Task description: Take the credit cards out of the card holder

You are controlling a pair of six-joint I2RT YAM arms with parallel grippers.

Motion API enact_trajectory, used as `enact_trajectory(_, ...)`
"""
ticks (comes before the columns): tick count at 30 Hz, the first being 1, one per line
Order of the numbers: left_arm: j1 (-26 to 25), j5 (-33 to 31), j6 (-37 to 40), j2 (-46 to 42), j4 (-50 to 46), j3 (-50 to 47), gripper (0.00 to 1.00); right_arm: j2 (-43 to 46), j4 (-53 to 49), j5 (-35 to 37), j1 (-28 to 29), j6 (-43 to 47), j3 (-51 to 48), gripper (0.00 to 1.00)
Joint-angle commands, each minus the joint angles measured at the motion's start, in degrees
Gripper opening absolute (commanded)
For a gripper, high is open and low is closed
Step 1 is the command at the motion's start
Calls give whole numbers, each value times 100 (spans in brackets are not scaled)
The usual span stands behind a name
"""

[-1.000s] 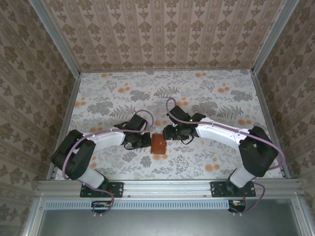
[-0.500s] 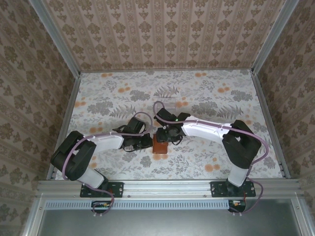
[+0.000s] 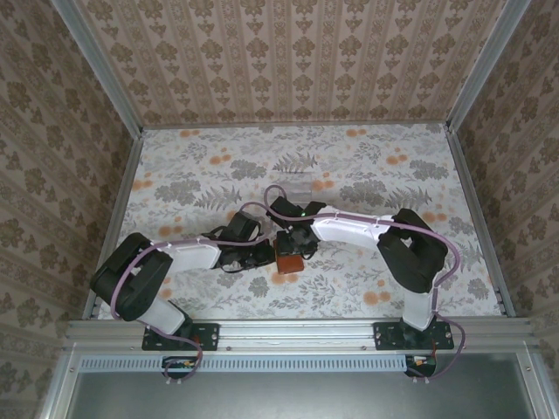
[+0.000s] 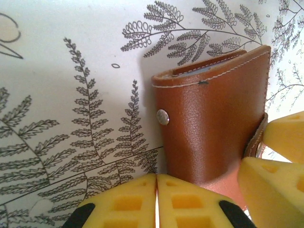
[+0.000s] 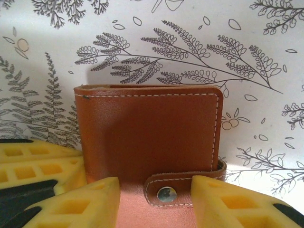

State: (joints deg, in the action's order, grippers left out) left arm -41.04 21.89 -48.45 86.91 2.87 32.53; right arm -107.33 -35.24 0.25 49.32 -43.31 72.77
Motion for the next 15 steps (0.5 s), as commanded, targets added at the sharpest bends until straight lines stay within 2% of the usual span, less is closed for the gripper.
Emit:
enact_trajectory(1,-84,136,-86,30,-55,-101,11,-186,-282,247,36,38,149,45)
enact_trajectory(7,-88,36,-86,-99,-206,-30,11,-263,-252,253,39,48,107,36)
enact_trajectory(15,-81,-106,-174,-357,-360,198,12,-80,-266,298,45,53,79,16)
